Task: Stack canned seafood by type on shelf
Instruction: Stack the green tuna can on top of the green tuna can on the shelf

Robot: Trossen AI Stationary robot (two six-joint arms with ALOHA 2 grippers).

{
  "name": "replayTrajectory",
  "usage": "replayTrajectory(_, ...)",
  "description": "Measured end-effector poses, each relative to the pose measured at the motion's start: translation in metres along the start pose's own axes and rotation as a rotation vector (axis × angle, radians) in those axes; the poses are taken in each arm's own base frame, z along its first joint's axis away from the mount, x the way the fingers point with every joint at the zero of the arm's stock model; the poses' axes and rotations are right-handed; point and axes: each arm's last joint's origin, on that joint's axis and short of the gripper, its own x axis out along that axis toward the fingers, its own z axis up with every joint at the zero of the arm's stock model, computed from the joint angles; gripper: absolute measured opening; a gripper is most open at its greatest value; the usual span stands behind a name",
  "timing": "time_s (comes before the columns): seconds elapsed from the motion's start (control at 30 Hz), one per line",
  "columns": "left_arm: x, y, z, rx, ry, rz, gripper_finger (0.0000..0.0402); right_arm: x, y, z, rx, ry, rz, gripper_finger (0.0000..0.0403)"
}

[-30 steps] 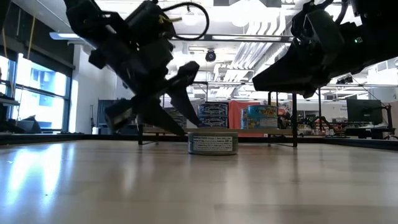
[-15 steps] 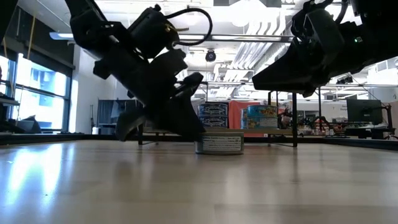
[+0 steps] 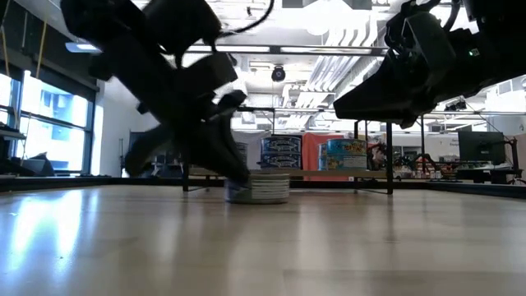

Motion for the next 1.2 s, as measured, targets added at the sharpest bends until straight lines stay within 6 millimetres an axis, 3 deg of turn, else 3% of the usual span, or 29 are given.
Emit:
replayTrajectory(0.23, -0.024, -0.006, 0.007, -0.042, 0.093, 0.083, 0.0, 0.0, 0.0, 0.0, 0.001, 0.001, 0.003, 0.0121)
replayTrajectory(0.6, -0.041, -0.005, 0.011, -0.113, 0.162, 0.264, 0.0, 0.0, 0.0, 0.0, 0.001, 0.001, 0.004, 0.0121)
replayTrajectory(0.77, -0.051, 0.014, 0.011, -0.178, 0.171, 0.393, 0.0, 0.0, 0.0, 0.0, 0.0, 0.004, 0.011, 0.0121)
replayTrajectory(0.93, -0.063, 0.045, 0.004, -0.262, 0.168, 0.473, 0.0, 0.0, 0.0, 0.0, 0.0, 0.004, 0.011, 0.0121)
replayTrajectory(1.2, -0.067, 0.105, -0.036, -0.346, 0.221, 0.503, 0.0, 0.0, 0.0, 0.0, 0.0, 0.004, 0.011, 0.0121)
